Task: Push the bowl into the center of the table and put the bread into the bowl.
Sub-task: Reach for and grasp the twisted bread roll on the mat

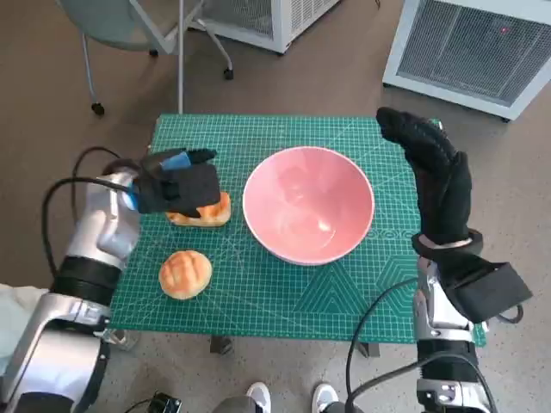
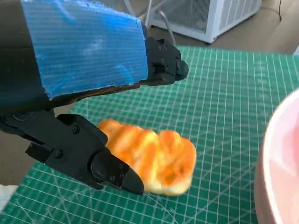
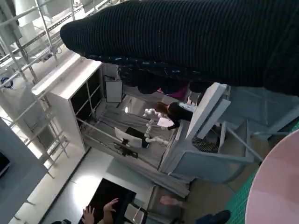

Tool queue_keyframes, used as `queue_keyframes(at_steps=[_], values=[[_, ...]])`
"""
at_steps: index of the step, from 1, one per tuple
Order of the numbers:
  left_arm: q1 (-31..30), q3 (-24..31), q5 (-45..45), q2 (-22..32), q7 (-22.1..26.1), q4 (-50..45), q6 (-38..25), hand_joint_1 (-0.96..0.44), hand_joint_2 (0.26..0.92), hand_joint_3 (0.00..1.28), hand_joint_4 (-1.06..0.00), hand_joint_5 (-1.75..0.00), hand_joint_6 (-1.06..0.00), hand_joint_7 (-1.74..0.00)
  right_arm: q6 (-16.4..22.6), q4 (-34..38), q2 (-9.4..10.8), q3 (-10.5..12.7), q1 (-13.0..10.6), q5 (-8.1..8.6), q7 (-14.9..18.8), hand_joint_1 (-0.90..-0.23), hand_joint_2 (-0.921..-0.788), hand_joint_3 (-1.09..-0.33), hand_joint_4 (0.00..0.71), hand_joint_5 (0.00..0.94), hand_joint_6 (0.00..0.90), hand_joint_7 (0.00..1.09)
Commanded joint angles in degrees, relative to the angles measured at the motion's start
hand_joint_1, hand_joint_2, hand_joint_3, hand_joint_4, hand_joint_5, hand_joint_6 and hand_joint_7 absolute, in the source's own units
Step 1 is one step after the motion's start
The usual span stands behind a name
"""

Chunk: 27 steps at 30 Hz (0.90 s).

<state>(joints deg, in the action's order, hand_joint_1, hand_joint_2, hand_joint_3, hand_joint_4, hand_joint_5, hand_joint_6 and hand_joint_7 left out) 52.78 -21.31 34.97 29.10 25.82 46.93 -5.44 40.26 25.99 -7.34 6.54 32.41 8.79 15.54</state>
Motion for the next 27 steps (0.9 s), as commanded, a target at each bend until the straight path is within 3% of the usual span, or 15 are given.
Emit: queue_keyframes(at_steps=[1,7,13,17,19,20,21,22,23,25,27], values=[[2.19,-2.25,1.28,-1.84,-2.28,6.14,2.03,-0.19,0.72,0.0,-0.08,0.0,-0.27,-0.01,-0.03,0.89,0.58,-0.06,-0.75,0.26,-0.17,-0.82,-0.921,-0.781,0.141,0.0,-0.001,0.49],[4.22,-4.01,1.99,-3.66,-4.7,13.12,3.72,-0.12,0.721,0.0,-0.1,-0.01,-0.3,-0.02,-0.11,1.02,0.82,-0.03,-0.69,0.21,-0.19,-0.817,-0.921,-0.783,0.14,0.0,-0.001,0.49],[5.32,-5.55,2.6,-5.08,-7.45,18.06,4.51,-0.03,0.722,0.0,-0.17,-0.02,-0.39,-0.04,-0.39,0.85,1.1,-0.04,-0.82,0.55,0.07,-0.815,-0.921,-0.783,0.139,0.0,-0.001,0.49],[5.3,-6.59,3.24,-5.93,-9.7,20.48,4.99,0.02,0.736,0.01,-0.26,-0.03,-0.49,-0.05,-0.66,0.37,1.17,-0.01,-1.14,0.99,0.34,-0.813,-0.921,-0.783,0.139,0.0,-0.001,0.49],[5.36,-7.15,3.72,-6.27,-10.73,21.68,5.27,0.04,0.748,0.01,-0.35,-0.07,-0.54,-0.06,-0.8,0.29,1.18,0.01,-1.13,1.15,0.41,-0.813,-0.921,-0.783,0.139,0.0,-0.001,0.49],[5.38,-7.4,3.92,-6.39,-11.17,22.16,5.41,0.05,0.76,0.01,-0.43,-0.19,-0.58,-0.07,-0.86,0.19,1.19,0.01,-1.17,1.21,0.43,-0.812,-0.921,-0.783,0.139,0.0,-0.001,0.49],[5.3,-7.9,4.38,-6.5,-12.04,22.76,5.7,0.06,0.765,0.01,-0.45,-0.25,-0.6,-0.08,-0.92,0.06,1.24,-0.01,-1.22,1.29,0.46,-0.812,-0.921,-0.783,0.139,0.0,-0.001,0.49],[5.28,-8.28,4.68,-6.59,-12.7,23.27,5.93,0.17,0.821,0.03,-0.54,-0.59,-0.67,-0.13,-0.95,0.04,1.27,-0.03,-1.21,1.34,0.47,-0.811,-0.921,-0.782,0.139,0.0,-0.001,0.49],[5.2,-8.77,5.09,-6.62,-13.66,23.74,6.33,0.24,0.857,0.04,-0.6,-0.81,-0.7,-0.17,-1.03,-0.12,1.31,-0.08,-1.28,1.39,0.48,-0.81,-0.921,-0.782,0.139,0.0,-0.001,0.49],[5.15,-9.56,5.72,-6.61,-15.25,24.49,7.08,0.13,0.888,0.03,-0.68,-1.0,-0.68,-0.58,-1.19,-0.37,1.39,-0.17,-1.35,1.48,0.49,-0.807,-0.921,-0.781,0.139,0.0,-0.001,0.49],[5.16,-10.2,6.39,-6.38,-16.68,24.96,8.01,0.06,0.889,0.03,-0.74,-1.08,-0.7,-0.76,-1.38,-0.8,1.5,-0.28,-1.52,1.59,0.55,-0.805,-0.921,-0.781,0.138,0.0,-0.001,0.49]])
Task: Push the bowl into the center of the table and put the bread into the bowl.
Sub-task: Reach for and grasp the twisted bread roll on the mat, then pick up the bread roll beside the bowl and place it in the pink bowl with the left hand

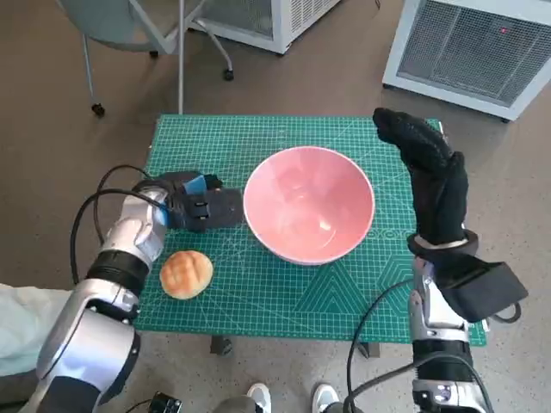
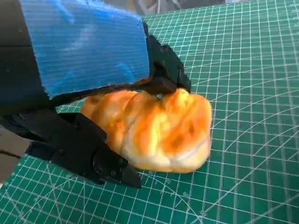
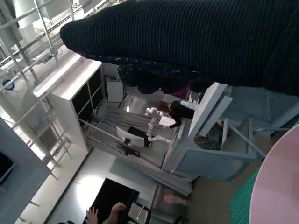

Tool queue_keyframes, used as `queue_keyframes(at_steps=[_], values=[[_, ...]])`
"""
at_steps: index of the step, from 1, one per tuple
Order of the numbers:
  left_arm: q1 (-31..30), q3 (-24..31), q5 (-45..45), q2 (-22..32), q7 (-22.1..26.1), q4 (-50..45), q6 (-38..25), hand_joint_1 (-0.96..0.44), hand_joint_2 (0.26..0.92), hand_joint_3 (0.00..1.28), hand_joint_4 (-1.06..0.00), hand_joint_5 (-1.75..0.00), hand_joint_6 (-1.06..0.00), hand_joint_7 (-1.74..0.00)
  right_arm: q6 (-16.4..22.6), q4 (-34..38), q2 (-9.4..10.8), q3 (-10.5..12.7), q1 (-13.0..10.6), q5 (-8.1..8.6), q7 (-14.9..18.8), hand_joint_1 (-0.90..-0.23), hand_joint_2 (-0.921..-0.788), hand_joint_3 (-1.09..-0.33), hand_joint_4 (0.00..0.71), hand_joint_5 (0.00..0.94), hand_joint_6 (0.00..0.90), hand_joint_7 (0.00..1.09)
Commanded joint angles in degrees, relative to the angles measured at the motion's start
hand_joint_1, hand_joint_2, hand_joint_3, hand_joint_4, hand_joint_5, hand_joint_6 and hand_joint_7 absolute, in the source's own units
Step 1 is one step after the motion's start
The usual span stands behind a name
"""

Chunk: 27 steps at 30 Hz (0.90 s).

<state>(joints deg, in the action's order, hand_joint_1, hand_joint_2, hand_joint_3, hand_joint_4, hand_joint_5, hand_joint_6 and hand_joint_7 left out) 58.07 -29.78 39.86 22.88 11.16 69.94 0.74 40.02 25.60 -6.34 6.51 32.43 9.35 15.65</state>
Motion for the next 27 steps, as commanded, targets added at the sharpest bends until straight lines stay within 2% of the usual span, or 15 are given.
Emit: queue_keyframes(at_steps=[1,4,10,19,21,24,27], values=[[-0.06,-1.96,1.76,-0.02,-2.56,2.13,2.25,0.04,0.885,0.03,-0.78,-1.08,-0.72,-0.83,-1.2,-0.48,0.53,-0.28,-1.55,1.09,0.49,-0.804,-0.921,-0.782,0.138,0.0,-0.001,0.49],[0.69,-1.76,1.42,1.05,-2.88,1.7,4.29,0.01,0.879,0.03,-0.82,-1.08,-0.75,-0.92,-1.4,-0.68,0.58,-0.37,-1.57,1.36,0.72,-0.803,-0.921,-0.782,0.138,0.0,-0.001,0.49],[1.2,2.13,-2.22,5.28,-1.62,-6.43,8.95,0.0,0.899,0.04,-0.77,-1.16,-0.72,-0.99,-1.73,-1.01,0.52,-0.5,-1.72,2.51,1.67,-0.804,-0.921,-0.781,0.131,0.0,-0.001,0.48],[-4.48,10.87,-8.13,10.85,1.56,-31.56,8.26,0.0,0.898,0.03,-0.75,-1.21,-0.77,-0.9,-2.49,-2.16,0.74,-0.71,-2.1,3.91,3.05,-0.795,-0.921,-0.772,0.128,0.0,-0.001,0.48],[-5.88,12.57,-9.08,11.54,1.73,-36.53,8.37,0.0,0.893,0.03,-0.76,-1.18,-0.78,-0.91,-2.53,-2.24,0.74,-0.69,-2.18,4.08,3.31,-0.795,-0.921,-0.771,0.127,0.0,-0.001,0.48],[-7.65,14.97,-10.66,12.08,1.73,-43.18,8.87,0.0,0.891,0.03,-0.79,-1.05,-0.75,-1.04,-2.56,-2.34,0.65,-0.63,-2.32,4.42,3.76,-0.796,-0.921,-0.77,0.123,0.0,-0.001,0.48],[-8.56,16.63,-11.51,11.78,1.59,-48.34,8.84,0.0,0.891,0.02,-0.8,-1.01,-0.74,-1.09,-2.61,-2.55,0.52,-0.6,-2.53,4.76,4.17,-0.796,-0.921,-0.77,0.121,0.0,-0.001,0.48]])
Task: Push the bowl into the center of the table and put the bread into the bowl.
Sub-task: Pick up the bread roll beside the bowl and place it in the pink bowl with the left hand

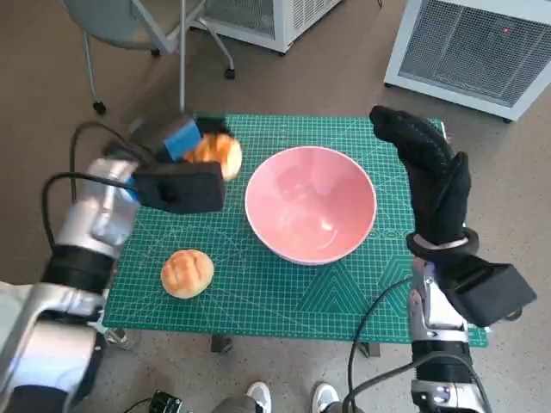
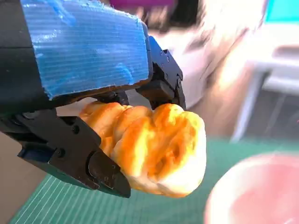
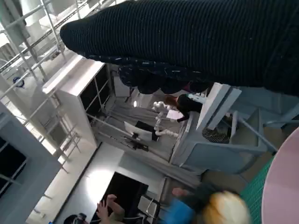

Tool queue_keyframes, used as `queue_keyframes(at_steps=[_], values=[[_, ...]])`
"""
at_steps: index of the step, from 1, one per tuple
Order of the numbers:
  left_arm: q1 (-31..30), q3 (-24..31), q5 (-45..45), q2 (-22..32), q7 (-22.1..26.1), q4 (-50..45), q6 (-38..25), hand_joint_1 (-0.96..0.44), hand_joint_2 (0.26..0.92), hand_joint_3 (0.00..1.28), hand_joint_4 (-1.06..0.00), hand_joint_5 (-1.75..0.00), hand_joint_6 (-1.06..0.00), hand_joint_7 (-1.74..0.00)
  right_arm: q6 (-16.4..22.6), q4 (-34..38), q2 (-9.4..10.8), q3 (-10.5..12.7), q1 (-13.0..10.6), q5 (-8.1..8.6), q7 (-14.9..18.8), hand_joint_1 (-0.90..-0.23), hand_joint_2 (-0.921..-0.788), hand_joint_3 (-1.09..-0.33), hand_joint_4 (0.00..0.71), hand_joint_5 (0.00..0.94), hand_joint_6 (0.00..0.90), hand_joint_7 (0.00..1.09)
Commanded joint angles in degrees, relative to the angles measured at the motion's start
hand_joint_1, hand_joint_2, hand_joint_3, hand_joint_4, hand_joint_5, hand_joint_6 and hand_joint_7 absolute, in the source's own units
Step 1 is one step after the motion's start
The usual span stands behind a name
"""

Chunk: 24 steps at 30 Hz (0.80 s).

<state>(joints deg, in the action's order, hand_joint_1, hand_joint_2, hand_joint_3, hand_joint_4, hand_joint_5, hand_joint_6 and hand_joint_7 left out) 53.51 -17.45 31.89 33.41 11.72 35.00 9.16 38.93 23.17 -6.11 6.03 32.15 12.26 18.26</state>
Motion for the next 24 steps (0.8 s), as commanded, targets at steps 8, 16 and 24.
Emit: queue_keyframes(at_steps=[8,16,24], values=[[-4.45,4.14,-1.79,-2.43,0.76,-22.65,-2.15,0.0,0.891,0.02,-0.82,-1.02,-0.72,-1.07,-1.88,-0.98,-0.16,-0.02,-2.94,2.28,2.13,-0.794,-0.921,-0.77,0.119,0.0,-0.001,0.48],[-3.43,-1.47,1.95,-8.09,3.09,-25.52,-4.08,0.0,0.893,0.02,-0.83,-1.04,-0.71,-1.06,-2.38,-2.27,-0.08,-0.09,-3.82,1.77,1.95,-0.794,-0.921,-0.77,0.118,0.0,-0.001,0.48],[-1.42,-7.37,4.84,-13.52,4.29,-18.53,-2.1,0.0,0.903,0.02,-0.81,-1.04,-0.69,-1.1,-2.72,-3.62,-0.3,-0.08,-4.86,1.1,1.56,-0.788,-0.921,-0.772,0.119,0.0,-0.001,0.49]])
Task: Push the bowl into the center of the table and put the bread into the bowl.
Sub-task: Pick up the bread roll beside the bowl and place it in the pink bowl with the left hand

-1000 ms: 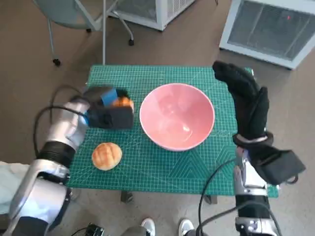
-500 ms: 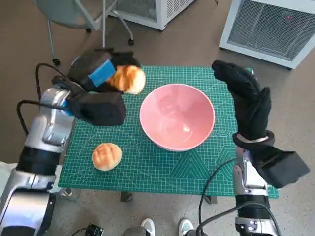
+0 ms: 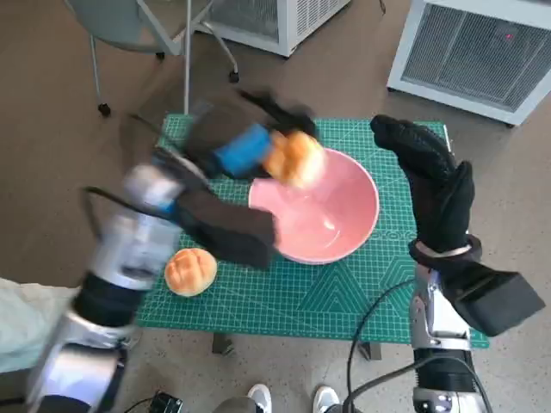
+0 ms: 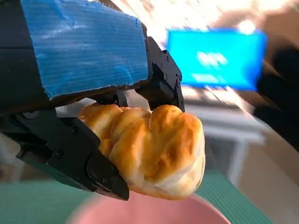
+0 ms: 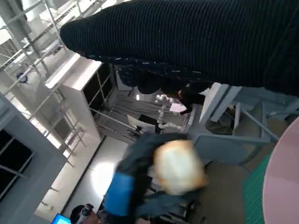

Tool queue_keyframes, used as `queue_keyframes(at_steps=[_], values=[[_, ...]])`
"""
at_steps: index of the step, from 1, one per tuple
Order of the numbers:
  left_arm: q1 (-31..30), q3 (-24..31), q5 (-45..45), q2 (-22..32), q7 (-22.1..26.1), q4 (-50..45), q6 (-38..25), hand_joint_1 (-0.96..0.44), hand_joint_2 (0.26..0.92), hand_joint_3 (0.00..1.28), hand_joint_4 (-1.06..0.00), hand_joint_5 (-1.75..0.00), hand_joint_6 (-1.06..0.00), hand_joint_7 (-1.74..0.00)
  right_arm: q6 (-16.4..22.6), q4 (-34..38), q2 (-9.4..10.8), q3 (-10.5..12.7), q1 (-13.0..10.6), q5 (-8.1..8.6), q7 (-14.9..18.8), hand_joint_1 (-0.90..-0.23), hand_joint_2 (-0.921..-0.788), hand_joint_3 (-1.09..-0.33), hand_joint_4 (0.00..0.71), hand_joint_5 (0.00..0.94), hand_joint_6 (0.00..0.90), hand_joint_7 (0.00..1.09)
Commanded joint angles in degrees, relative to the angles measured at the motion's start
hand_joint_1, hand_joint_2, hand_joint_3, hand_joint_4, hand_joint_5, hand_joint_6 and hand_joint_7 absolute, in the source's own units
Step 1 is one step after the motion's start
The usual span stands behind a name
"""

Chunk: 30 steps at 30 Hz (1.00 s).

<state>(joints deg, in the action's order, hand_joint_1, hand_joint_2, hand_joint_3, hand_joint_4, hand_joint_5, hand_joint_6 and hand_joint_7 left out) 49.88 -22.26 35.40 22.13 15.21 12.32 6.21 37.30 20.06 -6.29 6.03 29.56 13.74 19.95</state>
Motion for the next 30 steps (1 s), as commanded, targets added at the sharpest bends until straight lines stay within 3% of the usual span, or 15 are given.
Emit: queue_keyframes(at_steps=[1,8,18,20,22,23,24,26,30], values=[[2.43,-3.01,1.51,-2.73,0.8,5.27,1.15,0.0,0.907,0.02,-0.8,-1.04,-0.68,-1.12,-1.14,-0.71,-0.13,-0.09,-2.42,-0.47,-0.21,-0.788,-0.921,-0.772,0.118,0.0,-0.001,0.48],[3.73,-6.47,2.51,-6.4,0.51,15.05,3.9,0.0,0.914,0.02,-0.78,-1.07,-0.67,-1.12,-1.03,-1.44,-0.3,0.06,-3.43,-1.26,-0.69,-0.787,-0.921,-0.775,0.116,0.0,-0.001,0.48],[3.17,-8.03,2.74,-8.01,0.51,19.81,6.38,0.0,0.918,0.03,-0.76,-1.16,-0.67,-1.05,-1.0,-2.34,-0.74,0.34,-4.17,-2.13,-1.43,-0.786,-0.921,-0.778,0.11,0.0,-0.001,0.47],[2.97,-7.91,2.64,-8.17,0.8,19.78,5.92,0.0,0.919,0.06,-0.74,-1.21,-0.63,-1.06,-1.0,-2.34,-0.74,0.38,-4.11,-2.34,-1.56,-0.786,-0.921,-0.777,0.108,0.0,-0.001,0.47],[2.46,-7.77,2.63,-7.97,1.67,18.82,4.97,0.0,0.92,0.17,-0.62,-1.31,-0.47,-1.25,-0.97,-2.25,-0.7,0.36,-4.02,-2.54,-1.69,-0.787,-0.921,-0.777,0.107,0.0,-0.001,0.47],[2.2,-7.7,2.65,-7.82,2.08,18.28,4.52,0.04,0.875,0.19,-0.48,-0.96,-0.41,-0.98,-0.95,-2.19,-0.69,0.34,-3.98,-2.62,-1.74,-0.786,-0.921,-0.777,0.106,0.0,-0.001,0.47],[1.81,-7.64,2.75,-7.51,3.12,17.17,3.43,0.05,0.859,0.19,-0.46,-0.79,-0.41,-0.84,-0.9,-2.04,-0.67,0.31,-3.86,-2.8,-1.85,-0.786,-0.921,-0.777,0.106,0.0,-0.001,0.47],[1.29,-7.53,2.88,-7.06,4.97,15.29,1.49,0.02,0.787,0.14,-0.25,-0.33,-0.35,-0.37,-0.75,-1.76,-0.6,0.26,-3.71,-3.11,-2.02,-0.782,-0.921,-0.777,0.105,0.0,-0.001,0.46],[0.87,-7.28,2.66,-6.69,8.19,12.43,-1.74,-0.05,0.73,0.09,-0.12,-0.09,-0.3,-0.11,-0.38,-1.03,-0.43,0.21,-3.41,-3.43,-2.13,-0.777,-0.921,-0.778,0.106,0.0,-0.001,0.46]])
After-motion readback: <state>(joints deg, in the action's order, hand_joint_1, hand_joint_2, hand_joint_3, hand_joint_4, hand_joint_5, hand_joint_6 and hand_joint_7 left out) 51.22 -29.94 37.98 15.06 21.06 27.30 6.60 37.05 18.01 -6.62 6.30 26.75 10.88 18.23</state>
